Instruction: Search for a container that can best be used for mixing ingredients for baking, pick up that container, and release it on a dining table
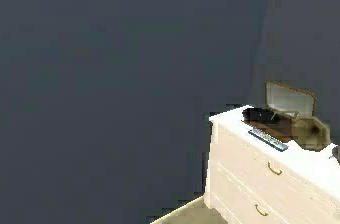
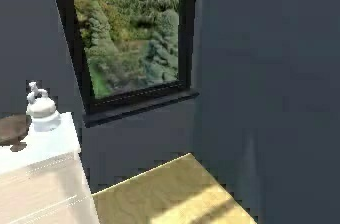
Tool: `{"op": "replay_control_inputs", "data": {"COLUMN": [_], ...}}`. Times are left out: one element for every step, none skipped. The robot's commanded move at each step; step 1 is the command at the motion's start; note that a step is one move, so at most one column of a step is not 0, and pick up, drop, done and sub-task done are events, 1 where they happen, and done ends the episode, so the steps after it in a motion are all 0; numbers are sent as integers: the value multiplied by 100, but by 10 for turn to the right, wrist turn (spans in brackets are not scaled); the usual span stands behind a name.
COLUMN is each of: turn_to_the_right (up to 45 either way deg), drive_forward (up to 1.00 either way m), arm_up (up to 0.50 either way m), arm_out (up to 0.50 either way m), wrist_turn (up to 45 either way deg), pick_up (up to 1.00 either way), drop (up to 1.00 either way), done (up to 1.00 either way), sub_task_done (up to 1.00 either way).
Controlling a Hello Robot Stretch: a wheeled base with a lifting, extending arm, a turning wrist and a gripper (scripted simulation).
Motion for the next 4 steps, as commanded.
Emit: {"op": "replay_control_inputs", "data": {"turn_to_the_right": [-450,-450,-300,0], "drive_forward": [0,0,0,100], "arm_up": [0,0,0,0], "arm_out": [0,0,0,0], "wrist_turn": [0,0,0,0], "pick_up": [0,0,0,0], "drop": [0,0,0,0], "done": [0,0,0,0], "sub_task_done": [0,0,0,0]}}
